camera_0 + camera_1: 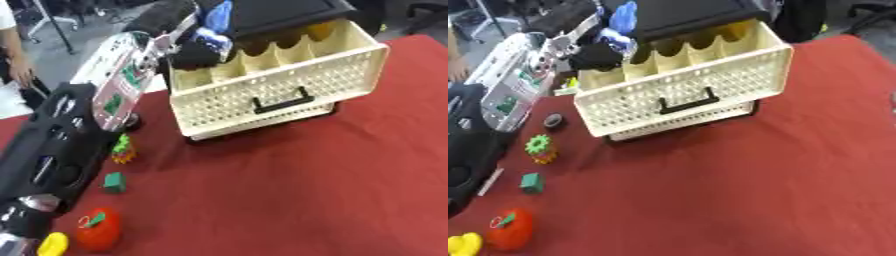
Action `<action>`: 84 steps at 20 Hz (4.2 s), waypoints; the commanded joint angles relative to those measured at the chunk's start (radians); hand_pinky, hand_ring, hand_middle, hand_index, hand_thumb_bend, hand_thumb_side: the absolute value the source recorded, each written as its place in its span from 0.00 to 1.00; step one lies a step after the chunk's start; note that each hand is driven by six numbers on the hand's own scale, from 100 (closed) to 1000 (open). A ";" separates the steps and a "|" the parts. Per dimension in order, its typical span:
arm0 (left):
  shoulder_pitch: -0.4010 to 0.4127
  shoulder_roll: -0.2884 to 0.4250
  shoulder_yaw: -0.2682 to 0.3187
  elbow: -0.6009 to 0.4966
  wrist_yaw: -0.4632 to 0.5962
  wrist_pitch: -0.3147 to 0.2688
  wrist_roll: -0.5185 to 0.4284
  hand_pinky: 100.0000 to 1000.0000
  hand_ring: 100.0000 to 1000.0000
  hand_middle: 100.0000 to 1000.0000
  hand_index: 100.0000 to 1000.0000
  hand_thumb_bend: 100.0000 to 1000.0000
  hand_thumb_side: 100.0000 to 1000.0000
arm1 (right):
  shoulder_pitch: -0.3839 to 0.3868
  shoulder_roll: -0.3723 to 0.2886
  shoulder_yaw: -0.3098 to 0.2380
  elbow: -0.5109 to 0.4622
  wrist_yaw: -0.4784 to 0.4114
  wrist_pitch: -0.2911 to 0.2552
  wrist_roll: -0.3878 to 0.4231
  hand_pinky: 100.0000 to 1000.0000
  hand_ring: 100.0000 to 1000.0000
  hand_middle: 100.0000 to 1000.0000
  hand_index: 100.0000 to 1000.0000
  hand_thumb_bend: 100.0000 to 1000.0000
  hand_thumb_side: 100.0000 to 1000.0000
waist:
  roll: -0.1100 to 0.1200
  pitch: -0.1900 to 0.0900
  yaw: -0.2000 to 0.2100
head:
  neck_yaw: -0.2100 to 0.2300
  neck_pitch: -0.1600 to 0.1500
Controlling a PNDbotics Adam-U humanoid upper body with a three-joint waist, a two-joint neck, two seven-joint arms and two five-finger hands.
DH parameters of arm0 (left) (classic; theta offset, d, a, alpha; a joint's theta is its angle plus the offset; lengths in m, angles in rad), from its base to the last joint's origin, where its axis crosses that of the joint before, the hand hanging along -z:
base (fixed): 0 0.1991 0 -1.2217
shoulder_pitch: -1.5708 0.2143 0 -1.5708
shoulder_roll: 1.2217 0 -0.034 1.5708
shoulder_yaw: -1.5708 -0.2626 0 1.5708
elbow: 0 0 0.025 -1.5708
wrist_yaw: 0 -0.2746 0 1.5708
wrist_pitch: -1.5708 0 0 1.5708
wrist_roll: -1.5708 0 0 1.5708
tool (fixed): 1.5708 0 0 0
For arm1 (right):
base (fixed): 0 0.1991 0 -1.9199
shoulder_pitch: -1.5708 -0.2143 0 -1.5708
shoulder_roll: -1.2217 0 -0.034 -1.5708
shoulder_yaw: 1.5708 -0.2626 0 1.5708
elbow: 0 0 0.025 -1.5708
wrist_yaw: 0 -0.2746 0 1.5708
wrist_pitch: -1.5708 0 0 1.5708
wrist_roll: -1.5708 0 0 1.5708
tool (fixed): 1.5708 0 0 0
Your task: Pick up objects from table and place into drawer.
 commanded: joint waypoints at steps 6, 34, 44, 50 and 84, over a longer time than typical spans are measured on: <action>-0.012 0.035 0.010 -0.019 0.003 -0.026 -0.025 0.23 0.44 0.51 0.77 0.04 0.80 | -0.007 -0.013 -0.009 -0.005 -0.007 0.002 0.000 0.47 0.56 0.54 0.70 0.00 0.42 | -0.007 -0.023 0.004 | -0.005 0.009; -0.015 0.049 0.030 -0.047 -0.232 -0.012 0.002 0.71 0.88 0.89 1.00 0.45 0.89 | 0.003 -0.011 -0.006 -0.005 -0.017 0.000 0.009 0.46 0.56 0.54 0.70 0.00 0.42 | -0.004 -0.033 0.013 | -0.016 0.021; -0.015 0.051 0.023 -0.072 -0.194 -0.015 0.004 0.69 0.86 0.87 1.00 0.42 0.91 | 0.007 -0.011 -0.008 -0.005 -0.019 0.001 0.007 0.46 0.56 0.54 0.70 0.00 0.42 | -0.002 -0.042 0.015 | -0.021 0.026; -0.013 0.059 0.003 -0.117 -0.165 -0.028 -0.022 0.69 0.86 0.87 1.00 0.41 0.92 | 0.009 -0.011 -0.008 -0.005 -0.022 0.000 0.007 0.46 0.56 0.54 0.70 0.00 0.41 | 0.001 -0.050 0.017 | -0.027 0.030; 0.249 0.291 0.211 -0.820 0.390 0.354 0.514 0.30 0.48 0.51 0.74 0.00 0.72 | 0.060 -0.034 -0.029 -0.005 -0.022 -0.004 -0.026 0.46 0.56 0.54 0.70 0.00 0.41 | -0.054 -0.077 0.096 | -0.067 0.088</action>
